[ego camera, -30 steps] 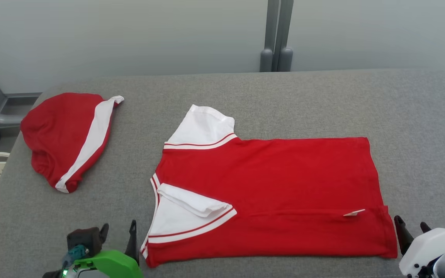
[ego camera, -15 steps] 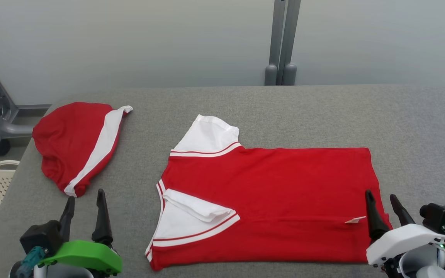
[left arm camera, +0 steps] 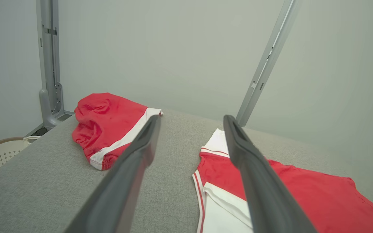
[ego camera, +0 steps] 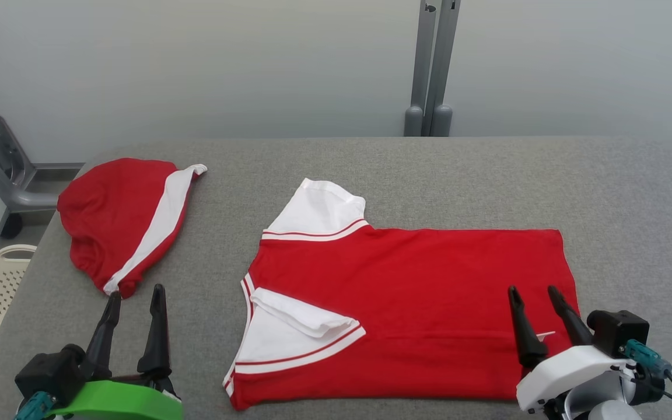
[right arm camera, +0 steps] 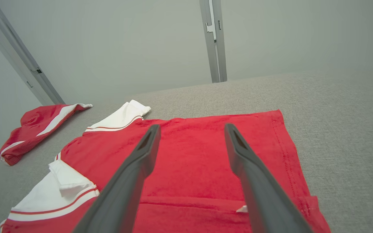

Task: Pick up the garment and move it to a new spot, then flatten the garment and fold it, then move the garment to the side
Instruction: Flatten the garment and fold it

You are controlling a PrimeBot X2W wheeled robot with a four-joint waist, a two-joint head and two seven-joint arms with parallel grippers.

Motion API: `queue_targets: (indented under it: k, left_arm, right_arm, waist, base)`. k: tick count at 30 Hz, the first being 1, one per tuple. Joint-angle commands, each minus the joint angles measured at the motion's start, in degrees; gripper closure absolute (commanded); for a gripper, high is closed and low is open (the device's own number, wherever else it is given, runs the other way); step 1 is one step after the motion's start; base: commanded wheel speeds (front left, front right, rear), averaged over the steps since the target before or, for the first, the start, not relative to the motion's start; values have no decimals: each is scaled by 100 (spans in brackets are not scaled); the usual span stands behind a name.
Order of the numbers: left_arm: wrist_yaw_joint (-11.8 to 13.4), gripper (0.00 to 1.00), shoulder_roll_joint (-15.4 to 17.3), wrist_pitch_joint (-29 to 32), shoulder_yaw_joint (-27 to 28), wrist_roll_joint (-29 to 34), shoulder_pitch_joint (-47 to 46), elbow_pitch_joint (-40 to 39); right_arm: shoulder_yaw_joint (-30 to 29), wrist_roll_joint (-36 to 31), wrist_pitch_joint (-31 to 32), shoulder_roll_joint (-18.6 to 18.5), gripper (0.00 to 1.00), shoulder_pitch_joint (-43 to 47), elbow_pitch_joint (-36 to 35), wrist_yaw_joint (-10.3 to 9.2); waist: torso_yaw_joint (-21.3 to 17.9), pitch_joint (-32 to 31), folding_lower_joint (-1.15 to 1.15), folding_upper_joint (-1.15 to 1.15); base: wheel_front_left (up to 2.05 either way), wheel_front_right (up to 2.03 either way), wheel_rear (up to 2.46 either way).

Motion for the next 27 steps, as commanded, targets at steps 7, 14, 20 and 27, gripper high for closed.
queue_targets:
  k: [7, 14, 20, 27]
  left_arm:
    - [-615, 0, -354, -2, 388, 505, 280, 273]
    - [-845, 0, -636, -2, 599, 896, 461, 577]
    - [-942, 0, -742, -2, 664, 1036, 502, 778]
    - [-994, 0, -779, -2, 712, 1082, 427, 1017]
  right_arm:
    - [215, -234, -252, -20, 0, 0, 37, -2]
    - [145, -467, -399, -20, 0, 120, 195, -2]
    - [47, -459, -399, -19, 0, 151, 299, -2]
    - [29, -482, -385, -20, 0, 112, 343, -2]
  waist:
    - [-18, 11, 0, 0]
    - [-46, -9, 0, 0]
    - [-74, 1, 0, 0]
    - [-105, 20, 0, 0]
  base:
    - [0, 0, 0]
    - [0, 0, 0]
    - [0, 0, 0]
    - [0, 0, 0]
